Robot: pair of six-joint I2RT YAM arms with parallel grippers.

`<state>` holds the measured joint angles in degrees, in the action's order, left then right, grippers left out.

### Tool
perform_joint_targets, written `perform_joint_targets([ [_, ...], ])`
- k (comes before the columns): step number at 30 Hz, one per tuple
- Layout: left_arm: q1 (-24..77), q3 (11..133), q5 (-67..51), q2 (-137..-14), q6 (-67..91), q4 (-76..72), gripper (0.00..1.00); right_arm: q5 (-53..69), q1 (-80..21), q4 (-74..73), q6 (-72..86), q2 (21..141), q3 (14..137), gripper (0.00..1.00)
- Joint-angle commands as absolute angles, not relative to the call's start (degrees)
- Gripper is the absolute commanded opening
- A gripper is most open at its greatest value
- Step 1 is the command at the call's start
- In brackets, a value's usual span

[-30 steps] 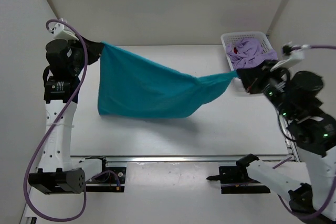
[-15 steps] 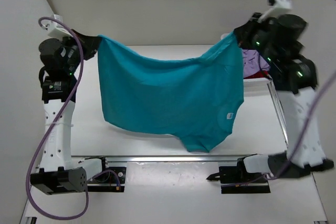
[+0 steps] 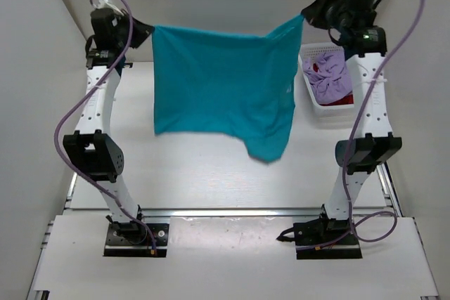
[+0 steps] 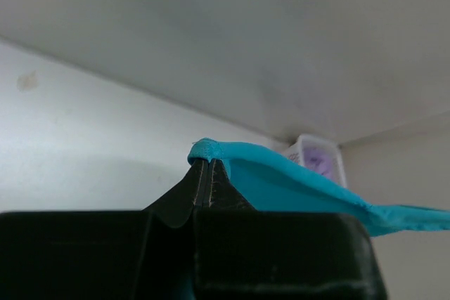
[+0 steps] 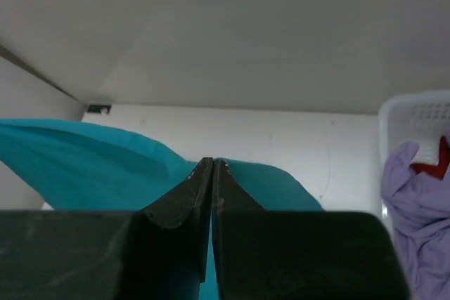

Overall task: Fold and stack the t-shirts
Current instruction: Flatten out the tshirt

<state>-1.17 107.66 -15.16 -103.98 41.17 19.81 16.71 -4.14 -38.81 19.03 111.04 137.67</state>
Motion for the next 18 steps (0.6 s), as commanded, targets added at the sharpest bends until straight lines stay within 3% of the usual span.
perform_joint_targets([
  [1, -2.99, 119.17, -16.34, -99.49, 44.38, 17.85, 0.0, 20.74, -1.33, -27.7, 22.75, 103.36, 142.72, 0.0],
  [6, -6.58, 116.83, -13.71, -95.29, 42.72, 16.96, 0.0, 22.77, 1.67, -27.94, 24.08, 98.97, 137.13, 0.0],
  [10, -7.47, 100.95, -11.52, -86.77, 40.7, 11.71, 0.0, 16.88, -1.91, -34.45, 18.9, 94.5, 128.17, 0.0],
  [14, -5.89, 81.95, -8.88, -78.68, 38.07, 5.29, 0.0, 14.06, -4.74, -20.97, 19.07, 80.53, 91.61, 0.0],
  [15, -5.19, 72.17, -7.57, -74.05, 37.1, 3.45, 0.0, 14.15, -5.01, -17.87, 20.03, 74.94, 83.32, 0.0],
  [18, -6.06, 59.71, -7.03, -69.97, 37.08, 0.71, 0.0, 14.5, -4.74, -14.07, 21.18, 70.41, 65.55, 0.0],
])
